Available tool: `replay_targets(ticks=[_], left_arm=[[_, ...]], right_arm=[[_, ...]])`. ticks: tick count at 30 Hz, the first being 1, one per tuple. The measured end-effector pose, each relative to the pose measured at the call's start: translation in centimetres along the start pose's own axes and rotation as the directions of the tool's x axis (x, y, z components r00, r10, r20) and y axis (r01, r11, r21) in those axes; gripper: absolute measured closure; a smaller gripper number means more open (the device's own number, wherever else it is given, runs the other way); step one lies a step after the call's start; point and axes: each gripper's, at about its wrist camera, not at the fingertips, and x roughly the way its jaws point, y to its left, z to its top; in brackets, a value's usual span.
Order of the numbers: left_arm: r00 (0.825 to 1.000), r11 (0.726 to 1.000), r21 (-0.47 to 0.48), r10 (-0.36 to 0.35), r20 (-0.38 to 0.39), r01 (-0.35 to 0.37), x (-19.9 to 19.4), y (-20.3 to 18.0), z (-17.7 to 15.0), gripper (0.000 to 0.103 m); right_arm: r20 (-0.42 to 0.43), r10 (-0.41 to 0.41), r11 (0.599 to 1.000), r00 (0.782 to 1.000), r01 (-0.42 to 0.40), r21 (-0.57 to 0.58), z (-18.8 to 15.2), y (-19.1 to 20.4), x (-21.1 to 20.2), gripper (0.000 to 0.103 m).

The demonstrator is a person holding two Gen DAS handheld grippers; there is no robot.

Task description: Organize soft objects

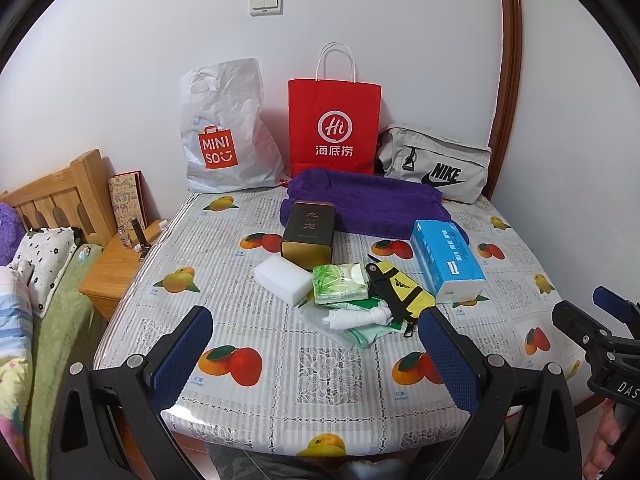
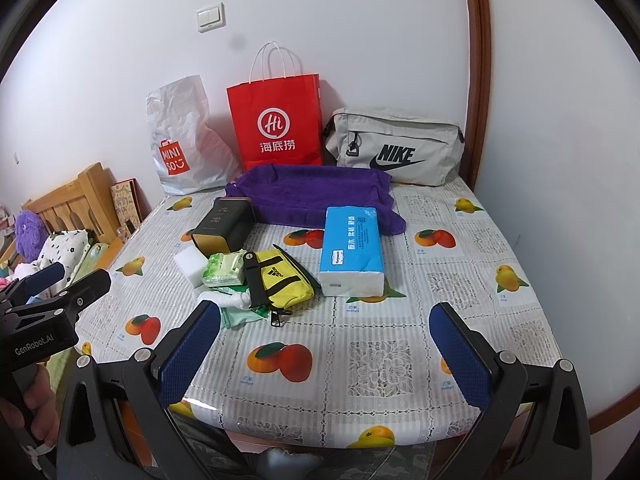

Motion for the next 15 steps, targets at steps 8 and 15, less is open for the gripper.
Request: replay_targets(ticks=[8, 15], left_arm=[[1.0, 1.0, 0.002, 0.009, -0.007, -0.009, 0.3, 0.0, 0.1, 0.0], [0.999, 0.999, 0.013, 0.048, -0.022, -0.048, 1.3, -0.2, 0.1, 0.0]], right_arm=[[-0.004, -0.003, 1.0, 1.0, 0.003, -0.016, 0.3, 0.4, 0.3, 0.0], [0.0, 0.003, 1.0, 1.0, -0.003, -0.027, 0.7, 0.5, 1.1, 0.0]])
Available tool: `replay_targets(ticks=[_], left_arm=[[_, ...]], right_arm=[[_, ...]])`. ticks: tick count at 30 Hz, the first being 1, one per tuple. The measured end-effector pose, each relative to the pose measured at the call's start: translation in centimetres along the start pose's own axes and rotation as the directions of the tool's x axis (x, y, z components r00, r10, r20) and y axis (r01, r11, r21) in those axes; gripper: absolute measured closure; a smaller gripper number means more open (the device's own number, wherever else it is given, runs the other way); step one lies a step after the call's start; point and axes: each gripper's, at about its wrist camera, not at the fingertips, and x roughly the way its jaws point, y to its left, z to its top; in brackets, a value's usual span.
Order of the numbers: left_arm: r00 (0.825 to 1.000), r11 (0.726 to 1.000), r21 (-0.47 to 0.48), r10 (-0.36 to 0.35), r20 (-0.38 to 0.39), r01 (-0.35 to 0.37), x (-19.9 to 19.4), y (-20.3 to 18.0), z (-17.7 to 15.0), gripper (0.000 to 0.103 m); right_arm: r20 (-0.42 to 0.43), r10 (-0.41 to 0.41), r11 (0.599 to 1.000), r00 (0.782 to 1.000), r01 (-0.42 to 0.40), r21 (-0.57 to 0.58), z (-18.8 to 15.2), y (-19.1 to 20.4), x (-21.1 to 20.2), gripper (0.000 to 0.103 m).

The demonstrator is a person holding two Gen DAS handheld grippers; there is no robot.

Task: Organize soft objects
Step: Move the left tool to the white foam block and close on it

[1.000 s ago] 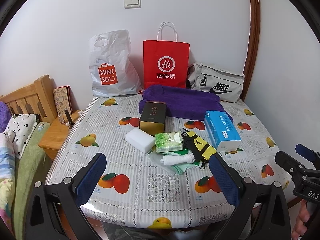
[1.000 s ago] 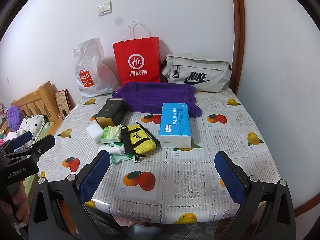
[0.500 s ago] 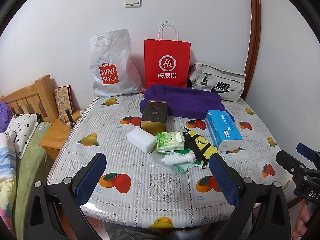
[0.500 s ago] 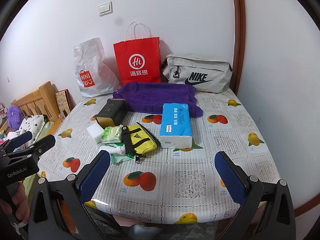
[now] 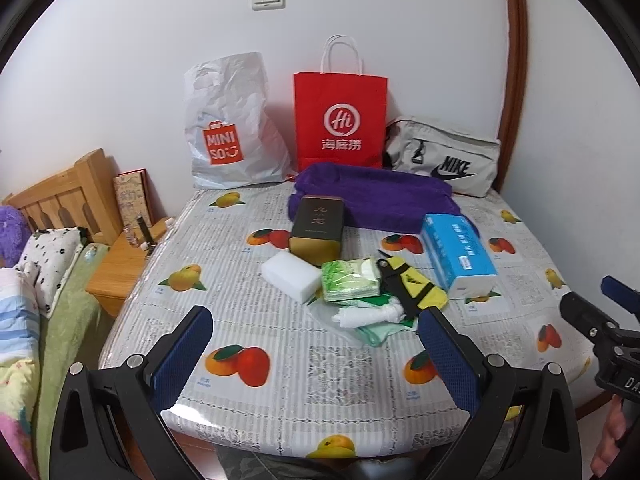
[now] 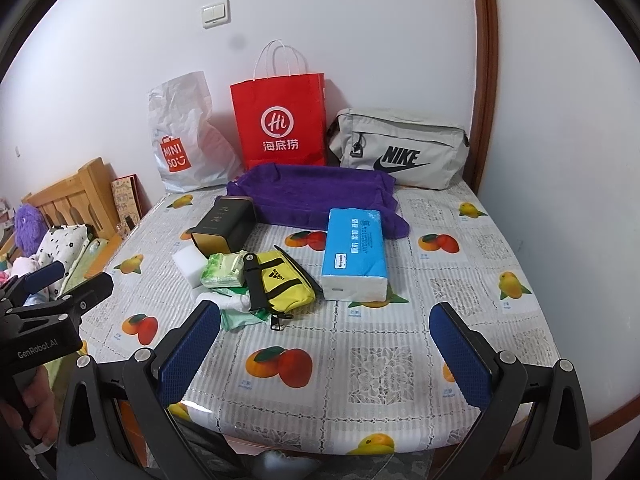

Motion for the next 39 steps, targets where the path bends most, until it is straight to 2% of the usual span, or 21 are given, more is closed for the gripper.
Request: replay_targets(ticks=[6, 14, 18, 22, 25, 33, 35, 39], left_arm=[[1.0, 1.0, -0.006, -0.031, 0.005, 0.031, 1.2, 1.3, -0.2, 0.0], [0.996, 0.999, 0.007, -0.03, -0.083, 0.031, 5.7, 2.4, -2.0, 0.0], [0.998, 1.0, 0.006, -0.013, -0.069, 0.014, 7.7, 3.1, -2.4, 0.0], [1.0, 0.999, -0.045, -0.003, -0.008, 0.002, 9.3, 4.5, -2.3, 0.0], [0.998, 0.999, -0.051, 0.003, -0.064, -0.006, 11.9, 5.2, -1.9, 0.0], [0.992, 0.997, 0.049, -0.047, -0.12, 0.053, 17.9, 5.1, -0.5, 0.0], [0.984, 0.992, 0.079, -0.087, -0.153, 0.1, 19.5, 4.7, -0.3, 0.0], [0.978, 0.984, 0.152, -0.063, -0.198, 0.094, 21.7, 4.1, -0.3, 0.0]], right_arm=[[-0.01, -0.011, 1.0, 1.0, 0.011, -0.004, -0.3, -0.6, 1.5, 0.0], [-0.054, 0.021, 1.0, 0.998, -0.02, 0.021, -0.9, -1.5, 4.8, 0.0], [-0.077, 0.038, 0.999, 0.996, -0.037, 0.014, -1.3, -1.5, 6.6, 0.0], [-0.109, 0.048, 0.999, 0.993, -0.047, 0.008, -1.7, -1.5, 8.5, 0.0], [-0.135, 0.046, 0.999, 0.99, -0.044, 0.016, -2.0, -1.8, 10.0, 0.0], [-0.198, 0.047, 0.999, 0.979, -0.043, 0.025, -2.4, -2.4, 13.2, 0.0], [-0.204, 0.046, 0.999, 0.978, -0.041, 0.032, -2.3, -2.6, 13.6, 0.0], [-0.214, 0.047, 0.999, 0.976, -0.041, 0.035, -2.2, -2.8, 14.2, 0.0]])
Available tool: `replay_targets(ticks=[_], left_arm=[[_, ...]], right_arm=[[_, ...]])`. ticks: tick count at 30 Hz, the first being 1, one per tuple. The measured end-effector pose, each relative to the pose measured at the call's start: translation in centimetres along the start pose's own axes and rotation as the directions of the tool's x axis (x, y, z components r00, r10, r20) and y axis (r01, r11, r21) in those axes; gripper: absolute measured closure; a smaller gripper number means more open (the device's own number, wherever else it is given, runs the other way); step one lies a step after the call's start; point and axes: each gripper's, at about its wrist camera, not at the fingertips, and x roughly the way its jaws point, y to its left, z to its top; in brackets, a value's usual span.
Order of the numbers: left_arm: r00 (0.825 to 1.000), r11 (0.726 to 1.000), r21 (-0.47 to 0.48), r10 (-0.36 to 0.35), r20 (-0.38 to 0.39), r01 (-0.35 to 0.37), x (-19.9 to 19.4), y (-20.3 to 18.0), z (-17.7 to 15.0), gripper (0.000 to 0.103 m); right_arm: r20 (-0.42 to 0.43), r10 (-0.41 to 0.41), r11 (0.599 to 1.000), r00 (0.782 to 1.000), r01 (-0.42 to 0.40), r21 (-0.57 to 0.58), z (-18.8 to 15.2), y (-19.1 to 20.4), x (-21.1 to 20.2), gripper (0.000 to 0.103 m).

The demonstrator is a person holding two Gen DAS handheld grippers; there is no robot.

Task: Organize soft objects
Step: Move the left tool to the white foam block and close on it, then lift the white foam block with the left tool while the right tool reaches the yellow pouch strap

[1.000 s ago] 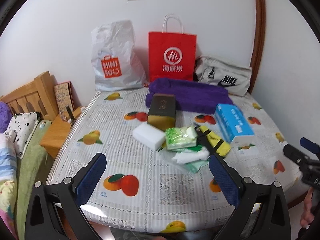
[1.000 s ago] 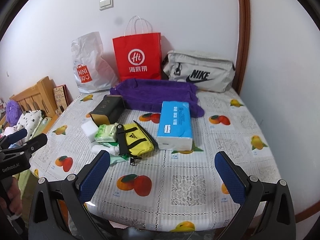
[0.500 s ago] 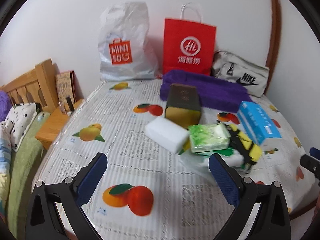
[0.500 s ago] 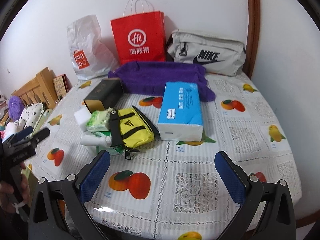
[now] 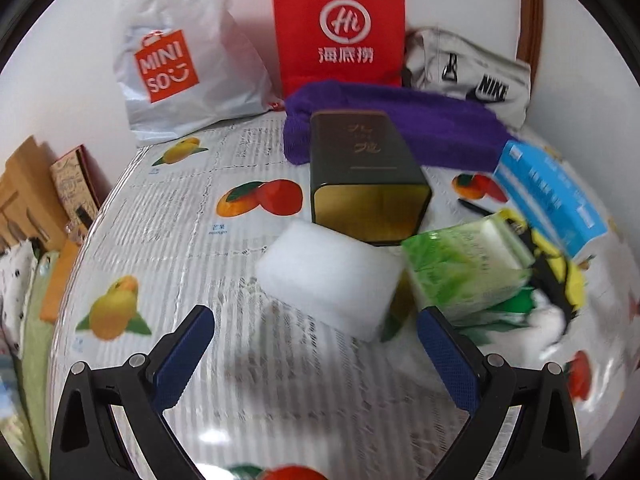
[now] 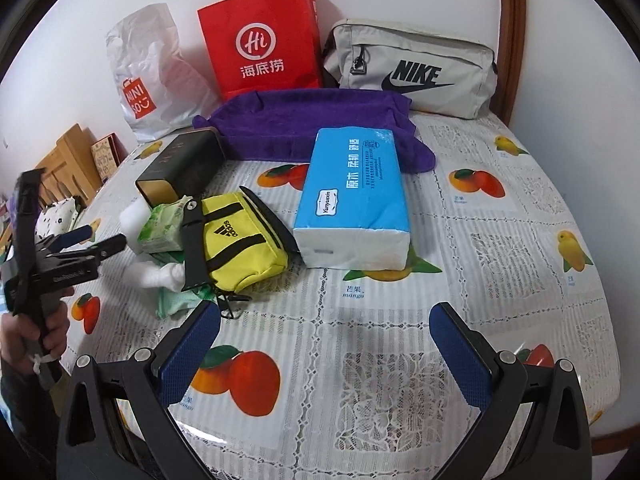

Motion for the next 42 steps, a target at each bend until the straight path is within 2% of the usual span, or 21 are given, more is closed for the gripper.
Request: replay_targets(ticks=[3, 5, 12, 15, 18, 20, 22, 24, 26, 27, 31, 32, 35, 42], left_arm=[[1.0, 0.997, 0.081, 0.02, -0.007, -0.019, 1.1, -0.2, 0.4, 0.0], [1.0, 0.995, 0.104, 0.009, -0.018, -0.007, 1.9, -0.3, 0.8, 0.0], [0.995, 0.992, 0.098, -0.074, -0.072, 0.081, 4.5, 0.2, 1.5, 0.001], [0.992, 0.988, 0.103, -0.107, -0.067, 0.113, 4.5, 0.0, 1.5, 0.02], [0.991, 0.986, 0.117, -0.114, -0.063, 0.121, 4.3, -0.1, 1.4, 0.02], [0.994, 0.988, 0.114, -0.095, -0.063, 0.102, 4.1, 0.1, 1.2, 0.021], [0.994, 0.991, 0.093, -0.091, -0.064, 0.097, 3.7, 0.6, 1.0, 0.02], [0.994, 0.994, 0.049, -0.091, -0.065, 0.094, 3.2, 1.3, 0.7, 0.02], [0.991, 0.993, 0.006, -0.115, -0.062, 0.116, 2.7, 1.9, 0.4, 0.02], [0.991, 0.992, -0.007, -0.123, -0.061, 0.123, 2.6, 2.1, 0.3, 0.02], [0.992, 0.993, -0.035, -0.114, -0.061, 0.112, 2.5, 2.3, -0.1, 0.02], [0.991, 0.992, -0.041, -0.12, -0.06, 0.118, 2.6, 2.3, -0.1, 0.02], [0.988, 0.989, -0.052, -0.139, -0.064, 0.136, 2.7, 2.2, -0.4, 0.02], [0.988, 0.99, -0.056, -0.136, -0.066, 0.132, 2.8, 2.0, -0.6, 0.02]], right_arm=[[-0.017, 0.041, 0.999, 0.999, -0.041, 0.017, 0.2, -0.1, 0.4, 0.0], [-0.019, 0.063, 0.998, 0.998, -0.062, 0.028, 0.4, -0.1, 0.6, 0.0], [-0.034, 0.132, 0.991, 0.991, -0.132, 0.006, 1.0, 1.1, 1.7, 0.0], [-0.034, 0.184, 0.982, 0.982, -0.185, -0.034, 1.5, 2.6, 2.3, 0.0], [-0.031, 0.207, 0.974, 0.978, -0.209, -0.091, 2.1, 4.4, 3.1, 0.001], [-0.026, 0.218, 0.966, 0.976, -0.22, -0.133, 2.5, 5.7, 3.7, 0.003], [-0.025, 0.222, 0.96, 0.975, -0.223, -0.171, 2.8, 6.8, 4.3, 0.011], [-0.032, 0.233, 0.95, 0.972, -0.234, -0.208, 3.2, 7.7, 5.2, 0.023], [-0.054, 0.24, 0.944, 0.969, -0.246, -0.222, 3.4, 8.3, 6.0, 0.027], [-0.062, 0.245, 0.941, 0.968, -0.252, -0.224, 3.5, 8.5, 6.5, 0.033], [-0.075, 0.236, 0.934, 0.969, -0.247, -0.258, 3.5, 9.4, 7.4, 0.044], [-0.076, 0.223, 0.932, 0.972, -0.235, -0.275, 3.5, 9.6, 7.6, 0.049], [-0.071, 0.198, 0.923, 0.978, -0.21, -0.321, 3.3, 10.1, 7.8, 0.079], [-0.048, 0.261, 0.921, 0.964, -0.264, -0.286, 3.7, 9.3, 5.9, 0.081]])
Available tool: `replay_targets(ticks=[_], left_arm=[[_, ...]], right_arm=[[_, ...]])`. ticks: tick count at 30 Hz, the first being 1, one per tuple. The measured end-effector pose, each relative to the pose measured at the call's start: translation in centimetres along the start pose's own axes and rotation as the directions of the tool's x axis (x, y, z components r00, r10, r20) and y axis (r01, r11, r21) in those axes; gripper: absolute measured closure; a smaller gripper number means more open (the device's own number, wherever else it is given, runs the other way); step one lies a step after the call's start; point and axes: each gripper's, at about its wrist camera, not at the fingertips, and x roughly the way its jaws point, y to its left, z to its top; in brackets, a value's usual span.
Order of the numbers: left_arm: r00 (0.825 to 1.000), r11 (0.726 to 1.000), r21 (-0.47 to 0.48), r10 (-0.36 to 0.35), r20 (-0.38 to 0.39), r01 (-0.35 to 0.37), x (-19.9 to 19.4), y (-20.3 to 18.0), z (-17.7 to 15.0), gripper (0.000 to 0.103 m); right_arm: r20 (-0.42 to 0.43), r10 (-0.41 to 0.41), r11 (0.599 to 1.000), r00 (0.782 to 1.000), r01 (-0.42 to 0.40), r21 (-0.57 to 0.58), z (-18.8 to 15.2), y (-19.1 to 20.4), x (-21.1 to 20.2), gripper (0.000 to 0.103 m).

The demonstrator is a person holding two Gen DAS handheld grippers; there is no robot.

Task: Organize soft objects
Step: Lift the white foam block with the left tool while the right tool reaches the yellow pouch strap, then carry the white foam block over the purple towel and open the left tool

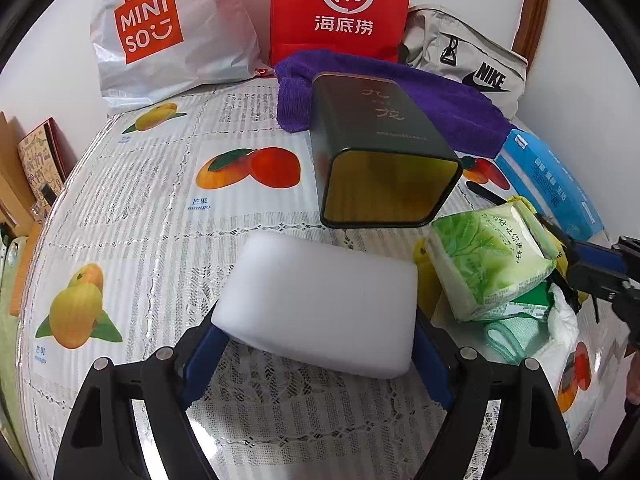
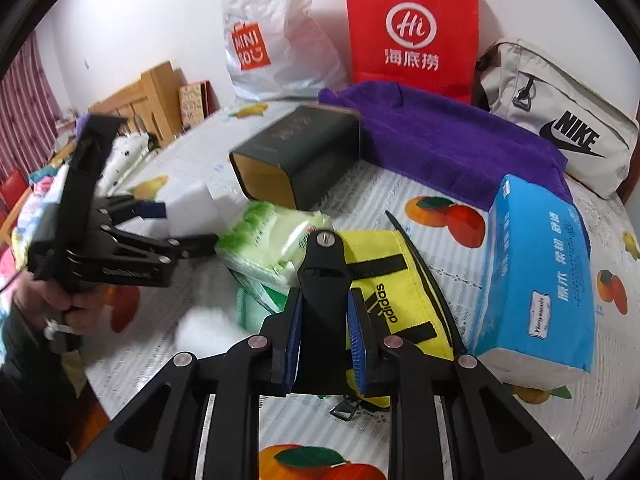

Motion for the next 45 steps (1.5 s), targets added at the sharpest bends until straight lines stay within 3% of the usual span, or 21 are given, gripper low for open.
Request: replay_targets(ticks=[12, 24, 29, 36, 45], left_arm=[[1.0, 0.999, -0.037, 0.027, 0.003, -0.027, -1.6, -0.2, -1.3, 0.02], [0.999, 0.994, -0.1, 0.033, -0.007, -0.033, -2.7, -1.6, -3.2, 0.02], [0.999, 0.99, -0.134, 0.039, -0.005, -0.04, -3.2, -2.1, -3.4, 0.02], [0.999, 0.987, -0.15, 0.053, 0.01, -0.051, -4.9, -2.9, -2.1, 0.02], [0.996, 0.988, -0.145, 0.054, 0.067, -0.044, -7.3, -3.5, 2.1, 0.02]], right_arm=[[0.047, -0.069, 0.997, 0.997, 0.067, 0.043, -1.7, -1.5, -4.2, 0.081], [-0.033, -0.177, 0.968, 0.984, 0.18, 0.176, -8.3, -6.6, -5.8, 0.081], [-0.059, -0.176, 0.963, 0.983, 0.185, 0.194, -9.5, -8.1, -5.1, 0.081], [-0.054, -0.136, 0.972, 0.989, 0.143, 0.189, -9.1, -8.7, -5.6, 0.081], [0.022, -0.112, 0.981, 0.993, 0.107, 0.164, -5.2, -8.4, -8.2, 0.081]])
